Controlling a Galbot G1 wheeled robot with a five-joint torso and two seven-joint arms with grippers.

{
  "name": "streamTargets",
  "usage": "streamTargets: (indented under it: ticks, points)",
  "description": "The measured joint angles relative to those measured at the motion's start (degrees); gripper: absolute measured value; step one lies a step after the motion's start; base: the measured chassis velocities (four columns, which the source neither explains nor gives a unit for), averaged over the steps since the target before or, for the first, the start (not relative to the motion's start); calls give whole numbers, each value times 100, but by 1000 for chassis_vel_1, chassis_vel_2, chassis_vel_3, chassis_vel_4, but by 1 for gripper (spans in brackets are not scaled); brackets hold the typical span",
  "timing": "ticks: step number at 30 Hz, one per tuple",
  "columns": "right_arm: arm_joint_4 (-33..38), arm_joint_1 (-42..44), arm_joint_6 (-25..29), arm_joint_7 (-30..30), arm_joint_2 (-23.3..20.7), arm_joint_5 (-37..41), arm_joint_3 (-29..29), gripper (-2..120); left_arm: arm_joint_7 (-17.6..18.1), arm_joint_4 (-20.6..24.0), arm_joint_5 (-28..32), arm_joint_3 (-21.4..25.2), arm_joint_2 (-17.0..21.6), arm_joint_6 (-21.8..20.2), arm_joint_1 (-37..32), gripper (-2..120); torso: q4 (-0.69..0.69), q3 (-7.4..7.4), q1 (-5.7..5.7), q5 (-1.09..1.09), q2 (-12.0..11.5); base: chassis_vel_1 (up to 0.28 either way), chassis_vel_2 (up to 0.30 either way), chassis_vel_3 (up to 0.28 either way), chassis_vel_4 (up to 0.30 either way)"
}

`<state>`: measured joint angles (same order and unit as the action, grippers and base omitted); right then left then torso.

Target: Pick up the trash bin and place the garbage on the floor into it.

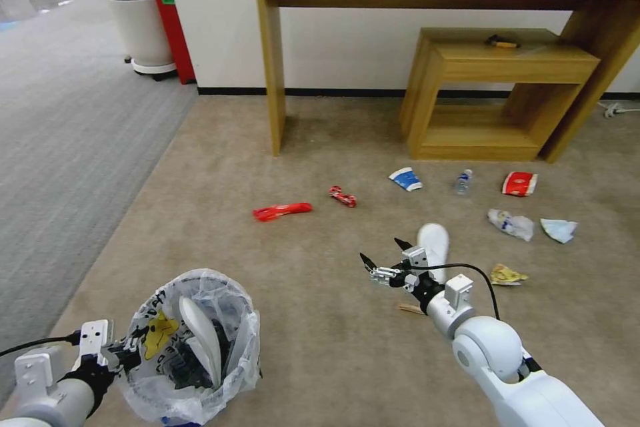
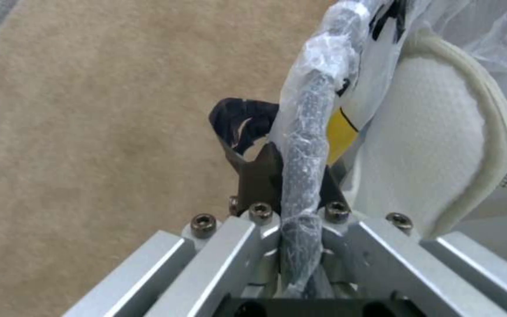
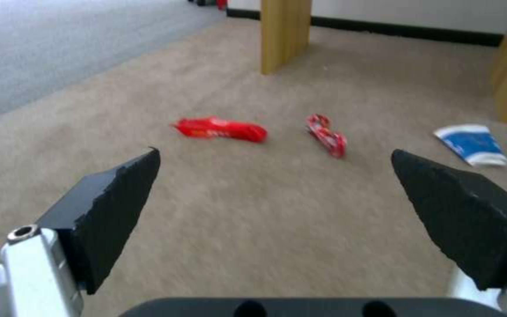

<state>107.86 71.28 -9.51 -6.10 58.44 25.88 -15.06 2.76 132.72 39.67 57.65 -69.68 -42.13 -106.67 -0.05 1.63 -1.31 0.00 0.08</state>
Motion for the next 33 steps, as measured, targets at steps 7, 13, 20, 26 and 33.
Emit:
streamTargets:
  ticks: [7, 13, 20, 26, 33]
  points:
    - [-34, 8, 20, -53, -8, -10, -36, 100, -44, -118, 0, 131, -40, 0, -87, 0, 1, 0, 0, 0, 0, -284, -293, 285, 294]
    - [-80, 35, 74, -178, -34, -17, -125, 100, -47, -236, 60, 284, -114, 0, -80, 0, 0, 0, 0, -2, -1, -288, -301, 287, 292]
    - [-151, 82, 141, -328, -114, -10, -196, 100, -114, -384, 76, 453, -179, 0, -67, 0, -1, 0, 0, 2, -1, -270, -275, 271, 274]
    - [-703, -5, 397, -787, -329, -22, -72, 100, -384, -570, 73, 852, -204, -1, -252, 0, -1, 0, 0, 2, -1, -122, -132, 99, 121]
    - [-1621, -511, 453, -1419, -485, -112, 566, 100, -435, -580, 185, 1138, -248, -1, -394, 0, 3, 0, 0, -1, -1, 22, 28, -27, -14]
